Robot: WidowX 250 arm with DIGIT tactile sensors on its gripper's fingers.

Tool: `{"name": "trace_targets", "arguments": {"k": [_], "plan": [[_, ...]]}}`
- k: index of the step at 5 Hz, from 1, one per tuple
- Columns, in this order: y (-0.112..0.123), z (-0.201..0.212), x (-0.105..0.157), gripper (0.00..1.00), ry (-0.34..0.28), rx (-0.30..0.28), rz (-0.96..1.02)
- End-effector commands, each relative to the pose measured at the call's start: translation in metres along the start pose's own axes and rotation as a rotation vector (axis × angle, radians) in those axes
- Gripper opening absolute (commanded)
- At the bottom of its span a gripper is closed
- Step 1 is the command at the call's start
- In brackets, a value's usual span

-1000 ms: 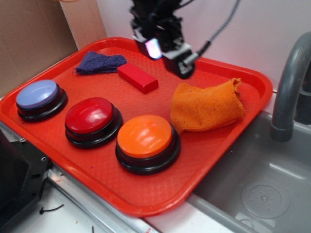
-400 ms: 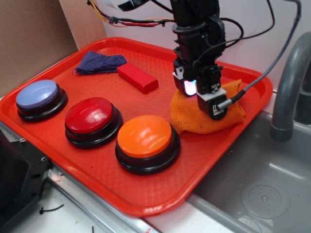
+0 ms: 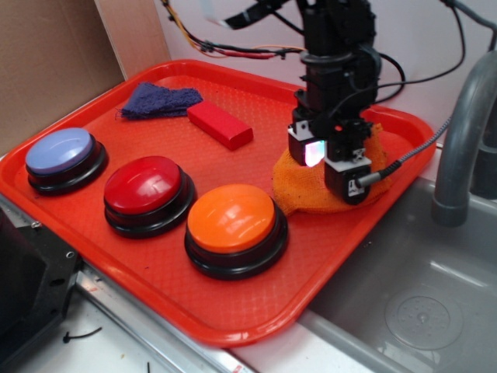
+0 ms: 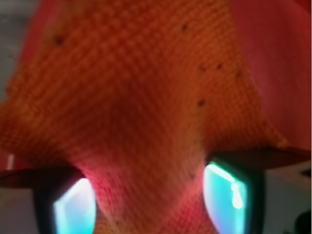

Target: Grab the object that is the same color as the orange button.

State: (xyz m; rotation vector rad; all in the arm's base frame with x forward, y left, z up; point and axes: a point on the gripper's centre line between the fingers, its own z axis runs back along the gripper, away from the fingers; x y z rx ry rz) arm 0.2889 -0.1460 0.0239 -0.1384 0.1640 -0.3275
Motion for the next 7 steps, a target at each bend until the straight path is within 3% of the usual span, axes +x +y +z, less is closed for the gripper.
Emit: {"name": "trace_targets", "arguments": {"k": [1, 3, 4, 5, 7], "plan": [[-0.005, 0.012, 0.002, 0.0, -0.045, 0.084, 0.041], [0.03, 0.071, -0.025, 0.0, -0.047, 0.065, 0.143], [0.052, 0.104, -0.043, 0.0, -0.063, 0.085, 0.25], [0.072, 0.134, -0.076, 0.0, -0.089, 0.068, 0.481], [0.094, 0.167, -0.128, 0.0, -0.205, 0.07, 0.691]]}}
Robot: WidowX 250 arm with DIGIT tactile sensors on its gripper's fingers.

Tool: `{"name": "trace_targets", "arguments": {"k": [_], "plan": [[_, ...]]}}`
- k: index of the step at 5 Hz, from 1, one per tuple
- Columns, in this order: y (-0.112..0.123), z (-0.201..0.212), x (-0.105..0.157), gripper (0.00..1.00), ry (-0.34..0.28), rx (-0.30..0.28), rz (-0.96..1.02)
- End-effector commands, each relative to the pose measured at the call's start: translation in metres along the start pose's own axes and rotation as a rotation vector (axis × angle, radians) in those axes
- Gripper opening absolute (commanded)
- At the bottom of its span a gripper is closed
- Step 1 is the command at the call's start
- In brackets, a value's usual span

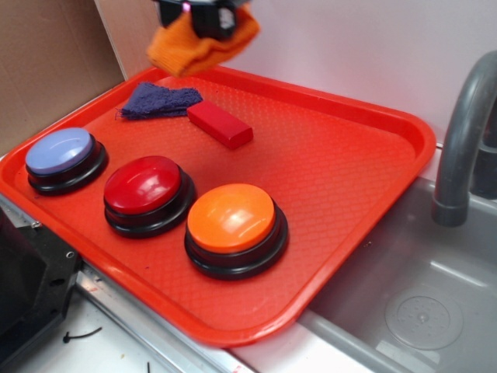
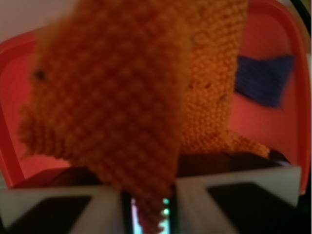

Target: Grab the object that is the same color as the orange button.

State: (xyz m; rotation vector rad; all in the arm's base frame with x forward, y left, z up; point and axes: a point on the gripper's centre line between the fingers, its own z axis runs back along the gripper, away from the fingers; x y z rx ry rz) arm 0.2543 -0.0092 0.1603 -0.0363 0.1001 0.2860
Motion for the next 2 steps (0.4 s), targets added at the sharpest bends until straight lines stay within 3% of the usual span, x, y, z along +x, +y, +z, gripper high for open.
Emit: {"name": "trace_targets", "arguments": {"k": [1, 2], "plan": [[0.027, 0.031, -0.028, 0.0, -0.151, 0.006, 0.106], [0.037, 0.023, -0.019, 0.0, -0.118, 0.004, 0.109]]}}
